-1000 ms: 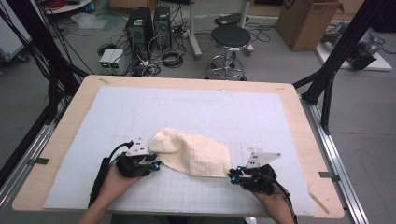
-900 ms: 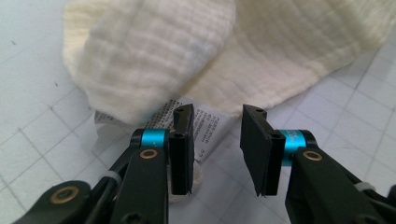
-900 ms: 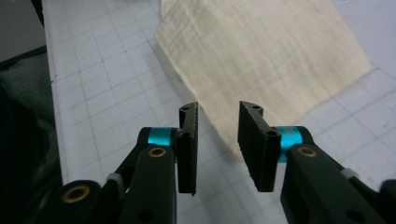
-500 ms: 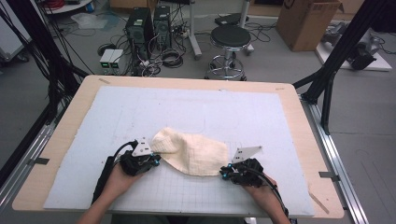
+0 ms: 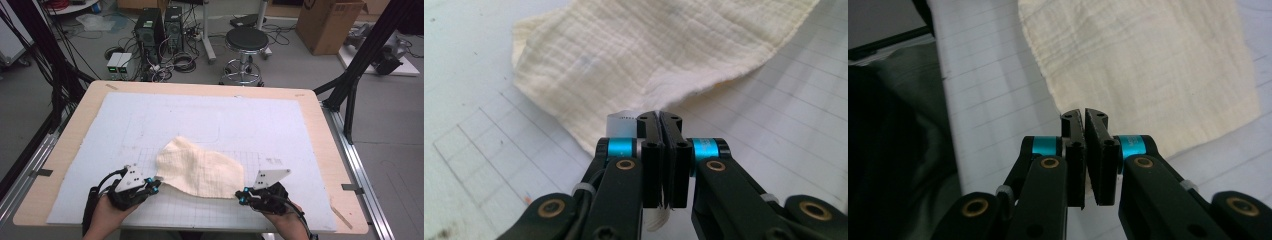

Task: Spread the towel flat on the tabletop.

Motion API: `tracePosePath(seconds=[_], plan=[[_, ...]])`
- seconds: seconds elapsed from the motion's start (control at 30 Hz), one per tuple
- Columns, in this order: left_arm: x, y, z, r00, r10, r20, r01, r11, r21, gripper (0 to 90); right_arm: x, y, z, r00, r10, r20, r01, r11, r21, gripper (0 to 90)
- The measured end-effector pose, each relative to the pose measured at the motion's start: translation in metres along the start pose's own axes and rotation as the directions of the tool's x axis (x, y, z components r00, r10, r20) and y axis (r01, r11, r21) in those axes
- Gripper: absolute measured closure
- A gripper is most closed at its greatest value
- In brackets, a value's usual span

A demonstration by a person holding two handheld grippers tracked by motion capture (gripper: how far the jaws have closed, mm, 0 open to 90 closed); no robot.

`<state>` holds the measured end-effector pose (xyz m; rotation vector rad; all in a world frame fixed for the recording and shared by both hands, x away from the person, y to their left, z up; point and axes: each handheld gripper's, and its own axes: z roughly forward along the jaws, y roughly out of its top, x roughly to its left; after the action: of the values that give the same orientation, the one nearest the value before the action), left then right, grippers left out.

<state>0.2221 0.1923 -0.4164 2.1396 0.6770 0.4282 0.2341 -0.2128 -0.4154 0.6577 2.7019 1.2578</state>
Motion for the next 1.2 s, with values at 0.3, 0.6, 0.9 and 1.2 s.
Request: tracePosePath(seconds=[0.3,0.6,0.9,1.2], plan=[[-0.018,-0.017,-0.016,0.9958,0.002,0.092,-0.002,1.0000,-0.002,77.4,0.026,-0.003,0.002,0.9959,-0.013,-0.090,0.012,1.000,-0.012,72.7],[0.011,0.019,-0.010,0.9949,-0.024,0.098,0.032,0.9966,-0.077,63.0,0.005,0.023,-0.005,0.9999,-0.004,-0.011,0.003,0.995,-0.098,62.0],[0.060,0.067,0.042,0.9972,-0.071,0.023,0.073,0.9930,-0.092,61.4,-0.057,0.038,0.014,0.9938,0.069,0.087,-0.057,0.990,-0.132,57.6],[0.099,0.078,0.099,0.9905,-0.136,0.020,0.136,0.9906,-0.009,60.7,-0.075,0.036,0.035,0.9952,0.097,0.012,-0.096,0.993,-0.072,49.1]])
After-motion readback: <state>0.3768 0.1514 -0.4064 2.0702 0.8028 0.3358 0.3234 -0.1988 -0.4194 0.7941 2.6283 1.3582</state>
